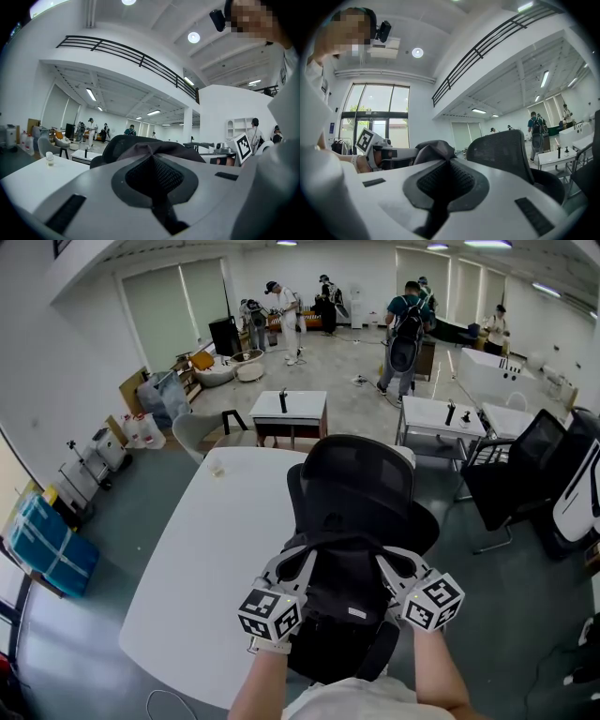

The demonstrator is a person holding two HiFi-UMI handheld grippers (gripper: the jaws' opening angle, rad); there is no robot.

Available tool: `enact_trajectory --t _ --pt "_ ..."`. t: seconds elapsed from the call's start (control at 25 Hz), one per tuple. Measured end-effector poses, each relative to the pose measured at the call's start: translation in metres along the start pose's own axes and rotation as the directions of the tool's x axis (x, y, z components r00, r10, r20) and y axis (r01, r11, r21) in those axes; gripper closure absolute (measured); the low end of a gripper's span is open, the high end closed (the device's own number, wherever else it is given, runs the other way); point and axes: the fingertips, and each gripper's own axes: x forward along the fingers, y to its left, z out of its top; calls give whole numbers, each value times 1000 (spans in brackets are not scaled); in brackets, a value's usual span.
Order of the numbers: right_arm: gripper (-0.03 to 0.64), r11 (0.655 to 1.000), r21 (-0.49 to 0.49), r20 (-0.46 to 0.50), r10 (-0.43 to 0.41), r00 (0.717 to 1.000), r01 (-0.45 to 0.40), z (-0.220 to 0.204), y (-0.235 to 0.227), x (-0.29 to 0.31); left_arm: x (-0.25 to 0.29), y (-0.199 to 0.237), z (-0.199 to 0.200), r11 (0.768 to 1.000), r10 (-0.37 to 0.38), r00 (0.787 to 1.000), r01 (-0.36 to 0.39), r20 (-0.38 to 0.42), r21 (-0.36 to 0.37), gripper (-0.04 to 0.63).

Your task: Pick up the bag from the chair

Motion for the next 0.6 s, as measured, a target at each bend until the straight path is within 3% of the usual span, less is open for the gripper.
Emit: enact_trajectory --t 0.6 --pt "595 1000 1 23 20 1000 -20 7 2 -5 -2 -7 7 1000 -6 1000 6 21 -3 569"
